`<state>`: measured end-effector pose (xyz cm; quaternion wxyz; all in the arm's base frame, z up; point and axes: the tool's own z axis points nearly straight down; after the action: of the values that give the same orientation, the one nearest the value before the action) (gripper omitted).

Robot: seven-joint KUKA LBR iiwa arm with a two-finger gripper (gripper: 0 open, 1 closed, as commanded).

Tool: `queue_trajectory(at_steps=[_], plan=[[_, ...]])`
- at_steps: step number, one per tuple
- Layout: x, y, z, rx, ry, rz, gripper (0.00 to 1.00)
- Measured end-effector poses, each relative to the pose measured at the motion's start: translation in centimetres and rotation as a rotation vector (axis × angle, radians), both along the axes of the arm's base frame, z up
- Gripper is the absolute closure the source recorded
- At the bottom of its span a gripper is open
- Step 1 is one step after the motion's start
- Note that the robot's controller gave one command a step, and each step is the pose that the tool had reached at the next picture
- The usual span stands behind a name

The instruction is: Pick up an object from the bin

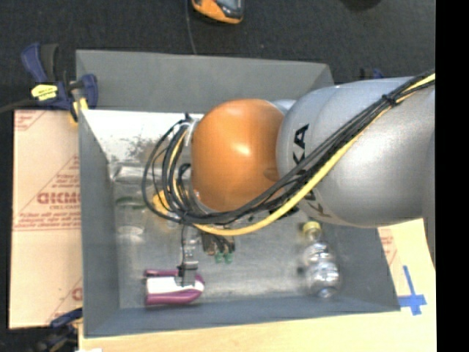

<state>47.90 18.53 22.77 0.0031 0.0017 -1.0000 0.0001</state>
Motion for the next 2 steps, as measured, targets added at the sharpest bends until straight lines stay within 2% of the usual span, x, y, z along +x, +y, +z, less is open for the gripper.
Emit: queue_trajectory(at_steps=[1,2], plan=[[0.2,-0.1,0.4,0.002,-0.007,-0.004,0.00],[0.8,2.0,-6.9,0.004,-0.012,-0.078,0.00]])
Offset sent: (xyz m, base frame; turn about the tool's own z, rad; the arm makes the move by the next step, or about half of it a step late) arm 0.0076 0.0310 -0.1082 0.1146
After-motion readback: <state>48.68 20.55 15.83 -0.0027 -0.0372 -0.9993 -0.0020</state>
